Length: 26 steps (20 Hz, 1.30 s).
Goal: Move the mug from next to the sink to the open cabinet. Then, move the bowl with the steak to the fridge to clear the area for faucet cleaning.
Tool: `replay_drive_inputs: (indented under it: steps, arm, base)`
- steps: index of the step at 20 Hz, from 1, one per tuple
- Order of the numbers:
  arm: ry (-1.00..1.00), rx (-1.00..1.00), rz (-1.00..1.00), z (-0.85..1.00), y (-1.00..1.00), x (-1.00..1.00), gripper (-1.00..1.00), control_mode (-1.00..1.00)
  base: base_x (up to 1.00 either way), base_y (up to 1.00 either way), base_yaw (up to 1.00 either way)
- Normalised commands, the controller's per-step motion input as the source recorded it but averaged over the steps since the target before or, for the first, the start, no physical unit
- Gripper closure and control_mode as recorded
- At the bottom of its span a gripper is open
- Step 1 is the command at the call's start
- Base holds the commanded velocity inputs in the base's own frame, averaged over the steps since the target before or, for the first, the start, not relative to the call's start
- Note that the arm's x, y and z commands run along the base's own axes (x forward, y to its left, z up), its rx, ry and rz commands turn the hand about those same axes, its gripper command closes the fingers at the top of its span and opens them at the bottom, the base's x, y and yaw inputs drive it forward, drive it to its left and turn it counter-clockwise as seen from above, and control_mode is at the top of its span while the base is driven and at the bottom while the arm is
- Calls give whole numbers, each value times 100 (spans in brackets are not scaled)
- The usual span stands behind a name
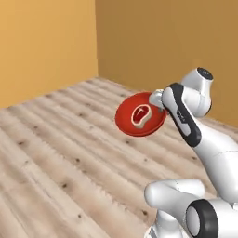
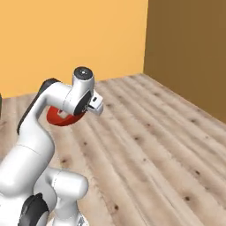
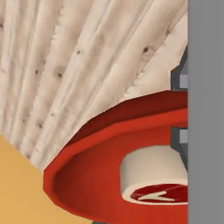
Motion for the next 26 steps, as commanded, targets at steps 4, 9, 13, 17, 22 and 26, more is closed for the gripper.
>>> replay_drive_inputs:
  steps: [4, 9, 13, 17, 22, 26]
  arm:
    - [0, 0, 0, 0, 0, 0, 100, 100]
    - [0, 0, 0, 0, 0, 0, 100, 100]
    - [0, 0, 0, 0, 0, 0, 100, 100]
    - [0, 0, 0, 0, 0, 0, 100, 100]
    - [0, 0, 0, 0, 0, 0, 100, 100]
    - [0, 0, 0, 0, 0, 0, 100, 100]
  base:
    - [0, 0, 100]
    - [34, 0, 88]
    - [96, 52, 42]
    - [100, 100, 15]
    - [100, 100, 2]
    - [100, 99, 0]
